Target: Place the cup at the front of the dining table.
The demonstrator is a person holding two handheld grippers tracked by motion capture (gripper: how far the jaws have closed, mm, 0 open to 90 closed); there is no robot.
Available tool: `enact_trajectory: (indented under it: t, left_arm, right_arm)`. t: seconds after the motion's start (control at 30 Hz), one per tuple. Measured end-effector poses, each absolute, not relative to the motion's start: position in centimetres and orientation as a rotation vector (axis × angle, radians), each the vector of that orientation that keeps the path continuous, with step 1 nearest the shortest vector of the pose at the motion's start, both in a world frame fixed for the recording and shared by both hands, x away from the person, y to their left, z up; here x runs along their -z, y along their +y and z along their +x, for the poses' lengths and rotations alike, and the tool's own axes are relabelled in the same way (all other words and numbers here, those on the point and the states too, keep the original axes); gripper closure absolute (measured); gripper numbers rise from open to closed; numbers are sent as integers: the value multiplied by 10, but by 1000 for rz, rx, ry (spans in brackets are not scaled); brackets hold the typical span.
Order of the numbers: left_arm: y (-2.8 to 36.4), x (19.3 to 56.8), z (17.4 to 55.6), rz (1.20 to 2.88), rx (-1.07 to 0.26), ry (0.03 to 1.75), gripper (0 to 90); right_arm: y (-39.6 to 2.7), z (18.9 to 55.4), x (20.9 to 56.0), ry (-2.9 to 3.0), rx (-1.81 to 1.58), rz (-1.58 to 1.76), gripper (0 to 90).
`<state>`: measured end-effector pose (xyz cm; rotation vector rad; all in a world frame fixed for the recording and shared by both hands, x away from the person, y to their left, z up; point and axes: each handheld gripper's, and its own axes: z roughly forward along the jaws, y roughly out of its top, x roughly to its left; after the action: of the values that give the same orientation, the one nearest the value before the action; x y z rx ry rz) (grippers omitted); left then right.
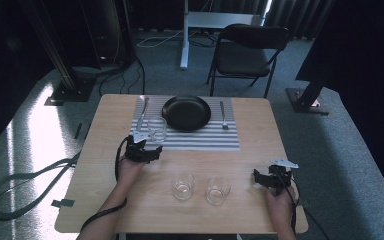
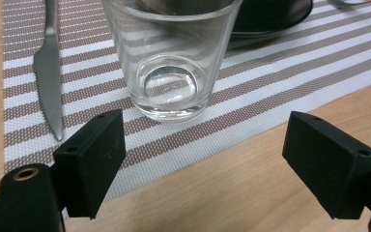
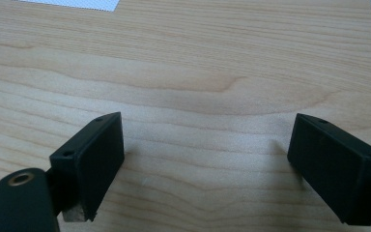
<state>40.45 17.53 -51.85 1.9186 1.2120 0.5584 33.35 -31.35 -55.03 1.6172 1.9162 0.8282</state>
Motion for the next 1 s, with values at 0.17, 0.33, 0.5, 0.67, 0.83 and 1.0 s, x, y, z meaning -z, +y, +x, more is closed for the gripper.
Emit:
enact_trajectory:
  t: [0.17,0.33,0.5,0.67,0.83,1.0]
  left_arm:
    - [183,517,393,1917,-563,1212,159]
    - [188,515,385,1920,-559,1200,159]
    - [192,514,376,1912,-549,1193,159]
    - [197,517,365,1910,-541,1182,159]
    - [201,518,354,1902,-523,1181,159]
    - [204,522,345,1924,-528,1173,159]
  right_arm:
    - [-314,333,550,1917,-827,1616,122]
    - [-314,333,550,1916,-828,1617,122]
    - [-314,333,550,1916,-828,1617,122]
    - [-313,333,550,1916,-828,1618,122]
    - [-313,333,550,1916,-828,1618,122]
    - [-313,333,550,1912,-828,1620,122]
